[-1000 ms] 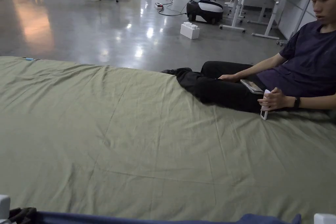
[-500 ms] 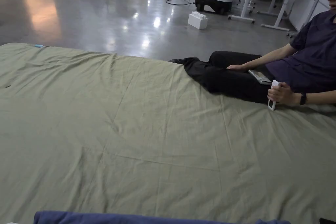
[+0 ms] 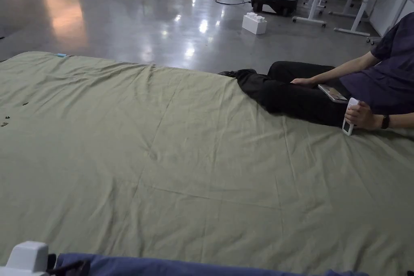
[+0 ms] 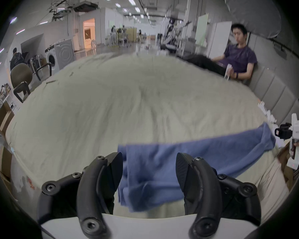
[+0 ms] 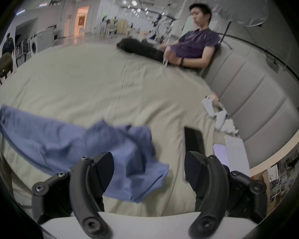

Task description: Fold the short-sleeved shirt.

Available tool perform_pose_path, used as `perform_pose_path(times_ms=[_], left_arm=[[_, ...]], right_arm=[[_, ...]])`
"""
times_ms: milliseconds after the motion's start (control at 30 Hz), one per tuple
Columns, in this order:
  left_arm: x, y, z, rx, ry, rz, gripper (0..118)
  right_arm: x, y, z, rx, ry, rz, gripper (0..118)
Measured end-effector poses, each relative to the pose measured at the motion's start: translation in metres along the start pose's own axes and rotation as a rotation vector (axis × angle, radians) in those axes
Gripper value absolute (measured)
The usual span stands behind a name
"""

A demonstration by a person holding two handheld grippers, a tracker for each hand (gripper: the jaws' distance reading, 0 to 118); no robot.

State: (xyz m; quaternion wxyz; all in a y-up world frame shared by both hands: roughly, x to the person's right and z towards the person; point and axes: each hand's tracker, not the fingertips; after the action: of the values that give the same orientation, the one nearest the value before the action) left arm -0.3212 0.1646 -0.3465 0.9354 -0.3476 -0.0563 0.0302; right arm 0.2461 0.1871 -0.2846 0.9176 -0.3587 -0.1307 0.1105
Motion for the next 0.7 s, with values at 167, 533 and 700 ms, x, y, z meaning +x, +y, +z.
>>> perform_pose_path(times_ms=[167, 533, 700], left_arm=[[0.025, 0.042, 0.010, 0.154, -0.033, 0.009, 65], [0.092, 0.095, 0.024, 0.456, 0.094, -0.098, 16], [0.103, 0.105, 0.031, 0.515, 0.103, -0.067, 1]], right_arm=[[-0.007, 0.045, 0.030, 0.187, 0.024, -0.095, 87], [-0.067, 0.113, 0.055, 0.587, 0.084, -0.184, 18], [-0.088, 0.125, 0.054, 0.666, 0.059, -0.157, 1]])
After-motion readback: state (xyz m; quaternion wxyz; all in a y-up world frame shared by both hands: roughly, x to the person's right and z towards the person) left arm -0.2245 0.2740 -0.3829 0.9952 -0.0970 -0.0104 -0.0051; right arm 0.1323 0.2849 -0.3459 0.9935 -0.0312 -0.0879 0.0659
